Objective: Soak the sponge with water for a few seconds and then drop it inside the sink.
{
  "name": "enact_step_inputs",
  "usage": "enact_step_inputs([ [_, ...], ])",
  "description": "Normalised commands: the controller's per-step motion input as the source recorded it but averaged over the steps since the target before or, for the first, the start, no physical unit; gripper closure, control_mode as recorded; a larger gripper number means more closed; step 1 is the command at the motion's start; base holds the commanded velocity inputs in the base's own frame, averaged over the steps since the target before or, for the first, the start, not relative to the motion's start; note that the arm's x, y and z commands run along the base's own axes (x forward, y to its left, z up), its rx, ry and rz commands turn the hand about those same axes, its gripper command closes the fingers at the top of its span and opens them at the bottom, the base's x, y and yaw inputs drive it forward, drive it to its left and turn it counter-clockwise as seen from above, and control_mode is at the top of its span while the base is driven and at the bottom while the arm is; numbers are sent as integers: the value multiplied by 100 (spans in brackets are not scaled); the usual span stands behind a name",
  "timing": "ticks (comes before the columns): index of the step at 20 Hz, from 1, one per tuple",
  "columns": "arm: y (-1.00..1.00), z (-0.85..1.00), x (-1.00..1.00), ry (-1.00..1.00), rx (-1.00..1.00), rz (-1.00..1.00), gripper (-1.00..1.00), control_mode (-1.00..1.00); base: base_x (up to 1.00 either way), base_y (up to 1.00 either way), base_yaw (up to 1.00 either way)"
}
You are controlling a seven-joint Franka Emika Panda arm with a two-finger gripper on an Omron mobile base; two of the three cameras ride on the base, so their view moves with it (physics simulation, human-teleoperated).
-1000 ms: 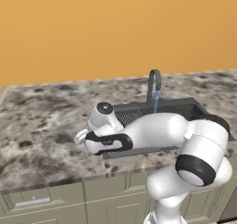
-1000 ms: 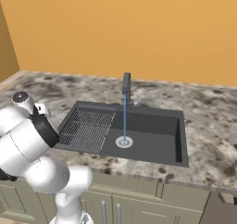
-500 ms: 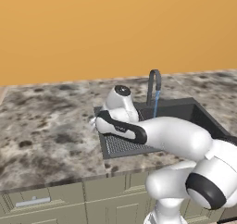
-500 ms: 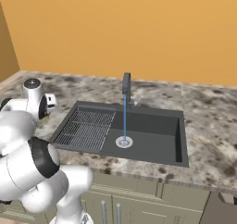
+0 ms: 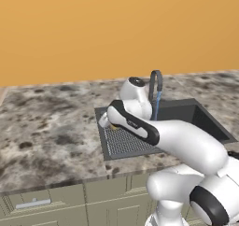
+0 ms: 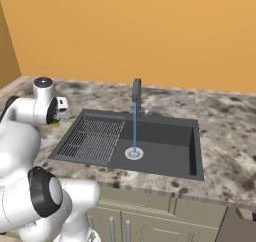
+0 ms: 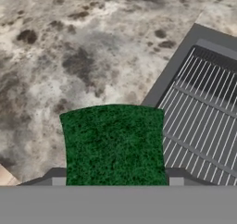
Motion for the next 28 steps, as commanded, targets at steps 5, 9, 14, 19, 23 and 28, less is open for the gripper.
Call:
enact_step_inputs([
  [5,-10,0,-47,0,0,0,100,-100,0,0,0],
  [9,-19,0,-56,0,0,0,100,-100,0,0,0],
  [14,-30,0,-25,0,0,0,100,-100,0,0,0],
  [19,-49,0,-12,0,0,2,100,-100,0,0,0],
  [23,-49,0,-15,0,1,6,100,-100,0,0,0],
  [28,-47,3,-15,0,1,8,100,-100,0,0,0],
])
